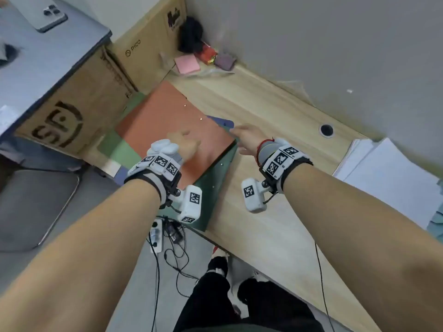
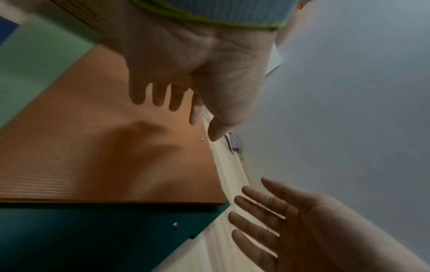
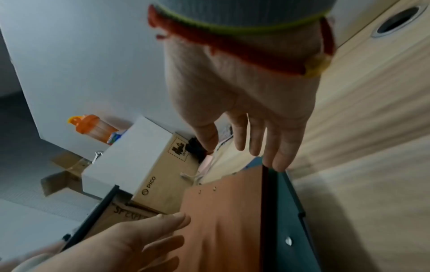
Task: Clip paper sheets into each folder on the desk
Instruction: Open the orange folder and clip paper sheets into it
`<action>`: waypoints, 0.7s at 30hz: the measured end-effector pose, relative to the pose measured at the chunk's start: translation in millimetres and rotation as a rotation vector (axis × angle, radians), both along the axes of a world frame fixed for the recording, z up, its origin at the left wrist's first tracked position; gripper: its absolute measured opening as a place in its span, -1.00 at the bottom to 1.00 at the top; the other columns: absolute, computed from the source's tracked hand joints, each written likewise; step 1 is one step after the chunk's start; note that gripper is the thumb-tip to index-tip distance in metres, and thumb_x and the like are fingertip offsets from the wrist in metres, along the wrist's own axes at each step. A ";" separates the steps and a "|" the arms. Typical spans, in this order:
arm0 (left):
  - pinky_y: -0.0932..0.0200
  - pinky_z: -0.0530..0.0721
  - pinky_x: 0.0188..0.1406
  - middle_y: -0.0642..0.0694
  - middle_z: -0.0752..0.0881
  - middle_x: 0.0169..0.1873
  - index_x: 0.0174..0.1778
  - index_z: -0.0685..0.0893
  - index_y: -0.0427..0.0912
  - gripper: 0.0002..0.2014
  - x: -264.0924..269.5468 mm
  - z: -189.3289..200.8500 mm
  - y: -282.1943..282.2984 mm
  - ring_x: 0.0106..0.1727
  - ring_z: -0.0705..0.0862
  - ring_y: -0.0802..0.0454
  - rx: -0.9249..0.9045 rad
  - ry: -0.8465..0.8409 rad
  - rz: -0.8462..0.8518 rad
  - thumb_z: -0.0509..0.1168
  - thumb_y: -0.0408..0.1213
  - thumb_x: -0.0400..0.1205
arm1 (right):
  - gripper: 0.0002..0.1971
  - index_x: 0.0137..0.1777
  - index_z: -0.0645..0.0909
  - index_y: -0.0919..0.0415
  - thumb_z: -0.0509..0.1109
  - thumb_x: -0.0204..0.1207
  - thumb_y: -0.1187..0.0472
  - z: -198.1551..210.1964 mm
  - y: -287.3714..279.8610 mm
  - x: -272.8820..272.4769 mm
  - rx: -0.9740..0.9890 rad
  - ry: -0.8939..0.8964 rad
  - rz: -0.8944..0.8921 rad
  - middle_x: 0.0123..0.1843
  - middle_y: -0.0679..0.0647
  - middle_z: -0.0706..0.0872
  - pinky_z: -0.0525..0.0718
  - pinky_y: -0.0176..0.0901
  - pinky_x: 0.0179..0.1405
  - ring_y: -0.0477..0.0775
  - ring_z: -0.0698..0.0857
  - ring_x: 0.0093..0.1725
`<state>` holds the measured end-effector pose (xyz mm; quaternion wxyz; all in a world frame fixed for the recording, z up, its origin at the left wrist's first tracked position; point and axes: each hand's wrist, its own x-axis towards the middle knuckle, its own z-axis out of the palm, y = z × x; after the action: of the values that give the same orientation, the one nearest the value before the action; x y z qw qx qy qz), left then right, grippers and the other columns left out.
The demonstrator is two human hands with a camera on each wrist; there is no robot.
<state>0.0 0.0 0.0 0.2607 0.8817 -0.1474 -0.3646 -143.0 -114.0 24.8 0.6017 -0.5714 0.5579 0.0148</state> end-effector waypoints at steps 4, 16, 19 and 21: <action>0.04 0.51 0.41 -0.21 0.48 0.50 0.57 0.46 -0.05 -0.31 1.0 -22.8 8.0 0.42 0.56 -0.22 0.148 -0.038 -0.082 0.38 0.03 0.50 | -0.50 0.53 0.45 0.22 0.35 0.64 0.08 -25.8 4.3 11.1 0.004 0.032 0.040 0.43 0.18 0.61 0.55 0.20 0.44 0.22 0.59 0.41; -0.15 0.45 0.36 -0.17 0.44 0.42 0.51 0.43 0.03 -0.22 -12.3 -4.9 1.4 0.36 0.53 -0.31 0.211 -0.115 -0.117 0.14 0.44 0.46 | -0.81 -0.05 0.67 0.07 0.41 0.58 -0.04 -41.0 12.3 10.1 0.123 0.002 0.133 -0.19 0.04 0.73 0.75 -0.13 -0.16 0.08 0.71 -0.19; -0.14 0.44 0.32 -0.18 0.46 0.43 0.53 0.40 -0.03 -0.16 -17.2 23.0 -15.4 0.38 0.52 -0.30 0.161 -0.132 -0.069 0.17 0.47 0.45 | -0.88 -0.10 0.56 0.14 0.37 0.66 0.15 -13.1 9.8 3.9 0.198 -0.167 0.023 -0.07 0.13 0.73 0.82 -0.09 -0.16 0.10 0.79 -0.16; -0.16 0.46 0.32 -0.20 0.48 0.42 0.54 0.37 -0.09 -0.08 -25.0 50.2 -31.7 0.38 0.53 -0.30 0.103 -0.144 -0.029 0.19 0.50 0.41 | -0.85 -0.15 0.52 0.15 0.37 0.66 0.19 15.8 1.6 -6.9 0.133 -0.251 0.005 -0.09 0.15 0.71 0.82 -0.07 -0.19 0.11 0.79 -0.21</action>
<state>-25.0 -31.7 50.2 0.1985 0.9156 -0.1598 -0.3110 -149.9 -112.4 40.6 0.7031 -0.5292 0.4746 -0.0183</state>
